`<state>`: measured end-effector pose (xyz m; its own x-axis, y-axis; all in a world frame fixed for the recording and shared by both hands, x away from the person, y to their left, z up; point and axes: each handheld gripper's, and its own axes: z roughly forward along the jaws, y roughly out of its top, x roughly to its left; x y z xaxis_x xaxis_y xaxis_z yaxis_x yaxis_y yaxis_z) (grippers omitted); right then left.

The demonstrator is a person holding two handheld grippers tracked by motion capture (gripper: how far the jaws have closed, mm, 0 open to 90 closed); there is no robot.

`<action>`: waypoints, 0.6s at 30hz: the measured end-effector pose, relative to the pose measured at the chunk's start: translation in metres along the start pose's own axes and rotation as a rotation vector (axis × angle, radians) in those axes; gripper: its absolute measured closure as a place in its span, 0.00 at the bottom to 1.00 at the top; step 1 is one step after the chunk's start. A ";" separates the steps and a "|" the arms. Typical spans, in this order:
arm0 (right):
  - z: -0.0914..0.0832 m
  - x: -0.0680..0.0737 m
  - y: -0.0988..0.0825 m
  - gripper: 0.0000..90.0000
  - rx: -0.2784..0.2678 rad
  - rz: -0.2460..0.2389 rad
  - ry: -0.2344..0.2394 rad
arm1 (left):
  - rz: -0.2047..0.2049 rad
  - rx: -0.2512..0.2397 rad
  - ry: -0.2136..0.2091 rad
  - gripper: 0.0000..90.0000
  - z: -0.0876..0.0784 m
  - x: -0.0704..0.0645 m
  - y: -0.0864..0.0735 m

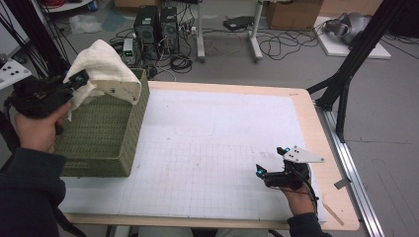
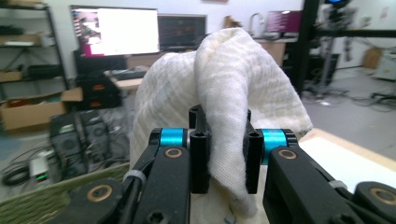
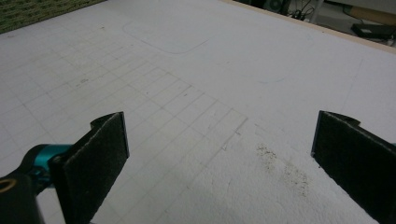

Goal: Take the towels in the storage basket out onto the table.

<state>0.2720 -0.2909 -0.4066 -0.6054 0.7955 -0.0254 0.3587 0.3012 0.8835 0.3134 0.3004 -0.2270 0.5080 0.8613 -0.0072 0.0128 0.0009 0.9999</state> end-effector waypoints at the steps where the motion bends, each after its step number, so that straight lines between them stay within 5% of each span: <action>1: 0.000 0.000 0.000 0.04 0.001 0.007 0.003 | -0.002 -0.013 -0.033 0.88 0.003 -0.009 0.001; 18: -0.001 -0.001 0.000 0.04 -0.004 0.014 -0.001 | -0.016 -0.055 -0.256 0.88 0.043 -0.081 -0.008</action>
<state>0.2717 -0.2923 -0.4062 -0.5999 0.8000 -0.0130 0.3647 0.2879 0.8855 0.3092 0.2083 -0.2349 0.7094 0.7046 -0.0188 -0.0205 0.0472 0.9987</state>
